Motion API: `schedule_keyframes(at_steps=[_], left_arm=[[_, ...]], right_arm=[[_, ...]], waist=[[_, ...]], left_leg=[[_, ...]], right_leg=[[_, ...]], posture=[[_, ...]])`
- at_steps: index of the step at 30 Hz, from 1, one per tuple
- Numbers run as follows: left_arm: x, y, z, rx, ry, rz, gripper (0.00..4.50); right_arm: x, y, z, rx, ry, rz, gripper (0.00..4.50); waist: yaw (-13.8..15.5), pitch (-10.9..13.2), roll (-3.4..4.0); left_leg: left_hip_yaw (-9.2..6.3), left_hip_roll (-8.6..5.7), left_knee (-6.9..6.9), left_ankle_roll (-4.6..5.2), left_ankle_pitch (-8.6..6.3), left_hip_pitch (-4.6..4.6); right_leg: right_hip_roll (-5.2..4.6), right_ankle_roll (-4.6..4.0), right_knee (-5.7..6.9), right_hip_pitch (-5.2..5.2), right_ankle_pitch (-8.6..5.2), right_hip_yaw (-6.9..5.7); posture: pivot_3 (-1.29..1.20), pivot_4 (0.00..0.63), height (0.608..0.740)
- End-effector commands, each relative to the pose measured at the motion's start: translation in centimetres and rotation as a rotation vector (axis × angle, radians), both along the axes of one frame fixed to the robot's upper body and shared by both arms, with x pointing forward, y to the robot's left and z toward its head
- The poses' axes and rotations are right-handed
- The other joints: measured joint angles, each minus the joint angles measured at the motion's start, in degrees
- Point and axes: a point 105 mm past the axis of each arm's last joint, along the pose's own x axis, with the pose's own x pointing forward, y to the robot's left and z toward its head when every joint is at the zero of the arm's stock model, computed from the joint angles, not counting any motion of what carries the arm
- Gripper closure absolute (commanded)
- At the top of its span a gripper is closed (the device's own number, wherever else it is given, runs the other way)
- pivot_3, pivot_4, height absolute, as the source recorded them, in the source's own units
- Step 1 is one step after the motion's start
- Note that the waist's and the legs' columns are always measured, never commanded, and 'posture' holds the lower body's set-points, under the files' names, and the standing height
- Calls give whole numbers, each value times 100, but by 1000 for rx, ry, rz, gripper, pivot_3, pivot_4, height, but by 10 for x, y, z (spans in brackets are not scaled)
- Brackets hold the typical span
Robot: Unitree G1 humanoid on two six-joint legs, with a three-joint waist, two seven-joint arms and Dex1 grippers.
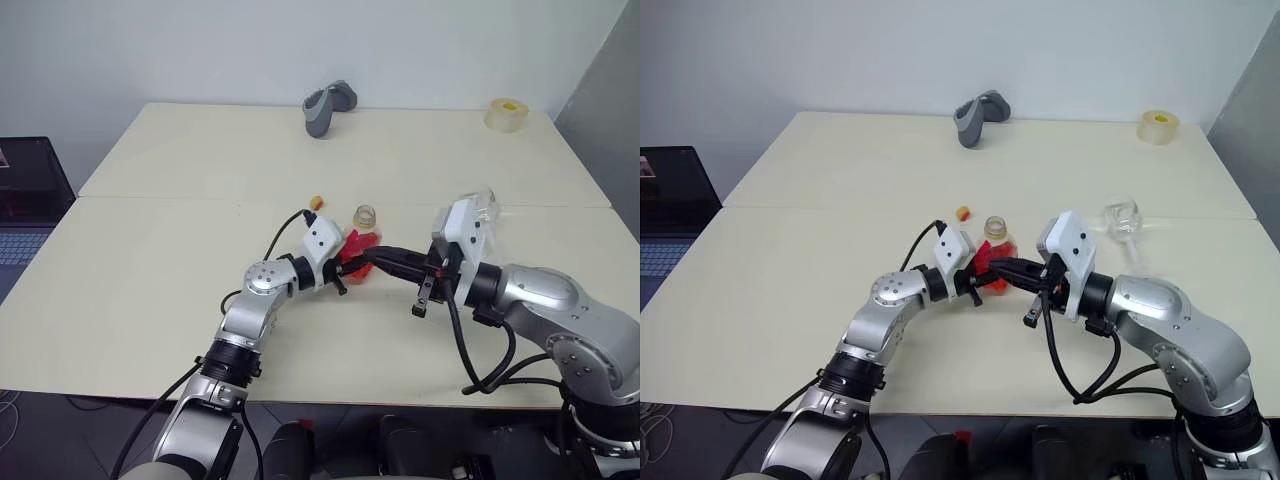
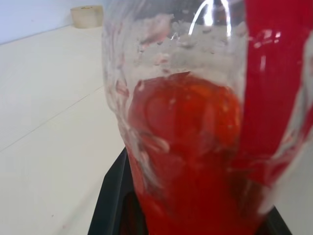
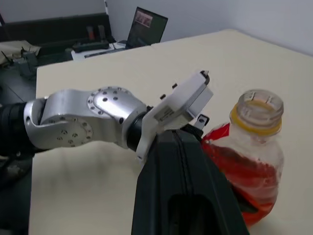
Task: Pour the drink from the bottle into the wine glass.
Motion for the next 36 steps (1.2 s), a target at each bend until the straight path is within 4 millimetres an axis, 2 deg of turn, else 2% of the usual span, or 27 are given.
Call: schedule_keyframes(at_steps=[1, 8, 11, 17, 21, 25, 30, 36], left_arm=[[3, 5, 16, -40, -65, 25, 3448], [6, 14, 18, -58, -79, 81, 3448], [8, 19, 20, -68, -91, 113, 3448], [13, 36, 39, -125, -145, 213, 3448], [20, 56, 60, -176, -213, 327, 3448], [24, 75, 70, -198, -249, 427, 3448], [32, 109, 62, -182, -251, 578, 3449], [43, 153, 45, -257, -179, 755, 3450]], right_arm=[[-2, 0, 7, 7, -62, 11, 3268], [-3, 2, 6, 13, -60, 35, 878], [-5, 5, 5, -3, -68, 52, 6], [-3, 8, -1, -41, -96, 46, 0], [-2, 10, -4, -61, -111, 46, 0], [-2, 13, -3, -59, -120, 61, 0], [1, 22, 1, -40, -137, 93, 0], [11, 38, -3, -44, -145, 105, 0]], waist=[[0, 0, 0], [1, 0, 0], [2, 0, 0], [2, 0, 0], [3, 0, 0], [4, 0, 0], [2, 1, -1], [4, 0, -2]], left_leg=[[0, 0, 0, 0, 0, 0], [-1, 1, 0, 0, 0, 0], [-1, 1, 0, 0, 0, 0], [-2, 1, 0, 0, 0, 0], [-1, 1, 1, -1, 0, 0], [-2, 2, 0, -1, 1, 1], [-2, 2, 1, -1, 1, 2], [-1, 2, 2, -2, 1, 2]], right_leg=[[0, 0, 0, 0, 0, 0], [0, 0, 0, 0, 0, 0], [0, 0, 0, 0, 0, 0], [-1, 0, 0, 0, 0, 0], [-1, 0, 0, 0, 0, 0], [-1, 0, 0, 0, 0, -1], [-2, 0, 0, 0, 0, -1], [-3, -1, 0, -1, 0, -2]], posture=[[0, 150, 740], [0, 150, 740], [0, 150, 740], [0, 150, 740], [0, 150, 740], [0, 150, 740], [0, 150, 740], [0, 150, 740]])
